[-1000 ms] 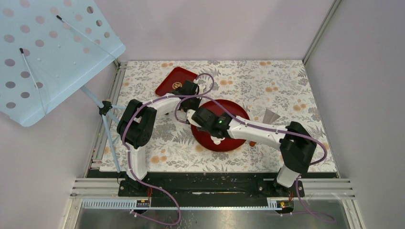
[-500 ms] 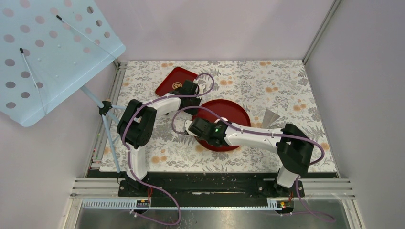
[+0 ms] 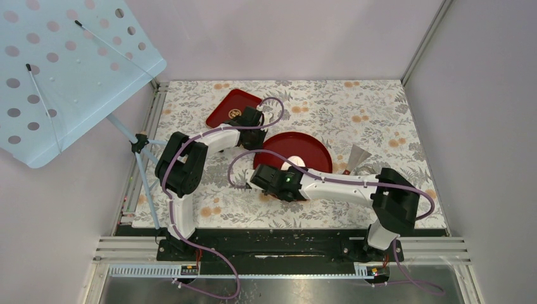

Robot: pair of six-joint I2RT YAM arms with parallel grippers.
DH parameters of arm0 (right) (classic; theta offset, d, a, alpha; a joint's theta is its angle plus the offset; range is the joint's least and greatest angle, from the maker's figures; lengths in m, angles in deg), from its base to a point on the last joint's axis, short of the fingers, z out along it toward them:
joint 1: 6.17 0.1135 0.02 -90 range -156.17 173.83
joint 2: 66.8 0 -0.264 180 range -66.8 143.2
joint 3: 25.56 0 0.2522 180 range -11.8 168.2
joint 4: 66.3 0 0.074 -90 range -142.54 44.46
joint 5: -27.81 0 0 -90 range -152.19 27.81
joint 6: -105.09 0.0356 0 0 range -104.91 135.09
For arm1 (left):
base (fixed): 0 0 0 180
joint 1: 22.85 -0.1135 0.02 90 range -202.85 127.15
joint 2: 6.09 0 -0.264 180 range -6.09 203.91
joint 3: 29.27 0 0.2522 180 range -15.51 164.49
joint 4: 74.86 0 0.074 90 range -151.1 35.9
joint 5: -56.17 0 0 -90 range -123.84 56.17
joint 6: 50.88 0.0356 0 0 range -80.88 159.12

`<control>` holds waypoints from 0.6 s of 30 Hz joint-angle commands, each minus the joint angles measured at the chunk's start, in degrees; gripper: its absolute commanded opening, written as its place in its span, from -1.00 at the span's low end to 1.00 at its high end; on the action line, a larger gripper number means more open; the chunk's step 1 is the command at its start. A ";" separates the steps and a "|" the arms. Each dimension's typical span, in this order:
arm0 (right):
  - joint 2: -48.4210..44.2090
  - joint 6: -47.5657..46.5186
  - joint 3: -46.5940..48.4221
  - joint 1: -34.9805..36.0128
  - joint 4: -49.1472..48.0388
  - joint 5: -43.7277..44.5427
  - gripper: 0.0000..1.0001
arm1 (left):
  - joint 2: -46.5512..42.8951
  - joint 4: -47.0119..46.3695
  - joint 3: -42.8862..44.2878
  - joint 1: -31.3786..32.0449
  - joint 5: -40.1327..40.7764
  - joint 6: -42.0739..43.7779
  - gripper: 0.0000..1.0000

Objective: Roll out the dumpling wrappers from the dough

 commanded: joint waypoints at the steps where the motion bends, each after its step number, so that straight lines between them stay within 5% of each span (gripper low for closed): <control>1: 1.87 6.11 -4.39 1.48 14.03 -19.72 -1.00 | 0.98 2.60 -0.16 -0.30 0.70 1.36 -1.00; 6: -1.84 5.16 -3.80 1.47 13.36 -14.54 -1.00 | 1.00 2.55 -0.18 -0.30 0.73 1.36 -1.00; 13: -7.69 0.30 2.86 -5.40 2.16 7.64 -1.00 | 0.98 2.58 -0.20 -0.30 0.79 1.27 -1.00; 18: -6.93 -3.20 2.97 -6.29 0.05 10.93 -1.00 | 0.94 2.61 -0.15 -0.30 0.77 1.27 -1.00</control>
